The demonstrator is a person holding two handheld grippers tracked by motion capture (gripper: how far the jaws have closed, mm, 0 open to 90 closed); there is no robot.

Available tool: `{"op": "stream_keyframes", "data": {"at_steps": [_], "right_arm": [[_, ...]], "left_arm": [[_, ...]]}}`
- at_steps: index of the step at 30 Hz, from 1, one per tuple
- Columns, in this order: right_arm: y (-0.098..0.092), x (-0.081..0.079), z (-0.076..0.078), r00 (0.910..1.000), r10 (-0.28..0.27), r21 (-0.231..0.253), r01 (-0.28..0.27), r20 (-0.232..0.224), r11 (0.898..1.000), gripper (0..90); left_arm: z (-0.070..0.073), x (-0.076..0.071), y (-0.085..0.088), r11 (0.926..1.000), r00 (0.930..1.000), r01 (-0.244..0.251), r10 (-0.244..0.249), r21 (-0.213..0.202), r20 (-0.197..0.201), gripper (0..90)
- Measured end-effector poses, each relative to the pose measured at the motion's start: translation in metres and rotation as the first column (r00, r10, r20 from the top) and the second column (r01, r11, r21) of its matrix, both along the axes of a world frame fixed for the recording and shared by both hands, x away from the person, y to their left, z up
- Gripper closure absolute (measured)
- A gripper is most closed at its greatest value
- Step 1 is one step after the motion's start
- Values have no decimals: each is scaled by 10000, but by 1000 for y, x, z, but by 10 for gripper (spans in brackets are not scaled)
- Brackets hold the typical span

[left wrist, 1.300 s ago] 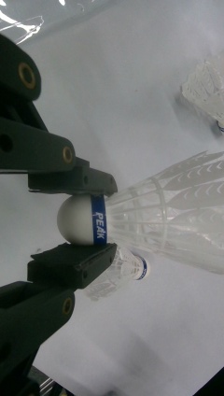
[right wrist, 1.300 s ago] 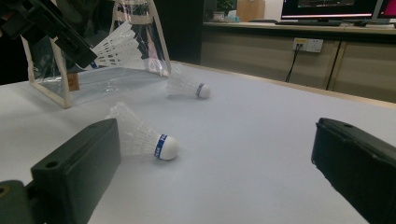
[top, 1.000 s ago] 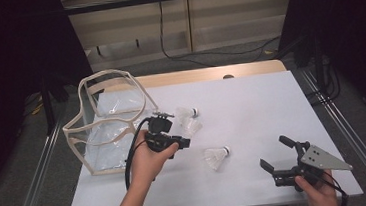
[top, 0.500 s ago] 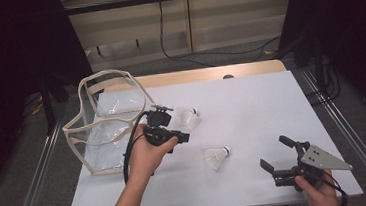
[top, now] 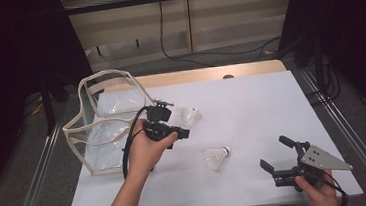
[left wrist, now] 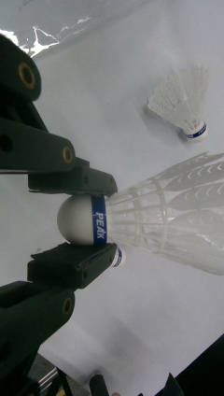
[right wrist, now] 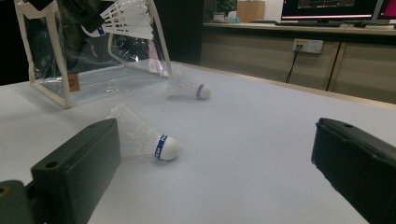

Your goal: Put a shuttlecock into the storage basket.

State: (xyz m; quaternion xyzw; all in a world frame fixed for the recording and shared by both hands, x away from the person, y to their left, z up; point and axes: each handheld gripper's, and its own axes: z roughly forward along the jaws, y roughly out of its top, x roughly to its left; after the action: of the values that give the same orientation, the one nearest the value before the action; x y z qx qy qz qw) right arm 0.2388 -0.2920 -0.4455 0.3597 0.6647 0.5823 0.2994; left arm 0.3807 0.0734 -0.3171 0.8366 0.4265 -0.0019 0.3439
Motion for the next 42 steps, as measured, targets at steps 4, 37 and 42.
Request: {"op": "stream_keyframes", "data": {"at_steps": [4,37,42], "right_arm": [[0,1,0,10000,-4,-9,4,-11,10000,9],[0,0,0,10000,-5,10,5,5,10000,9],[0,0,0,10000,7,14,-7,2,10000,9]], "left_arm": [[4,2,1,10000,9999,63,-63,-63,-85,655],[29,10,6,9990,9998,-108,100,-424,-183,655],[35,10,7,9987,9997,-86,74,-496,-240,655]]}}
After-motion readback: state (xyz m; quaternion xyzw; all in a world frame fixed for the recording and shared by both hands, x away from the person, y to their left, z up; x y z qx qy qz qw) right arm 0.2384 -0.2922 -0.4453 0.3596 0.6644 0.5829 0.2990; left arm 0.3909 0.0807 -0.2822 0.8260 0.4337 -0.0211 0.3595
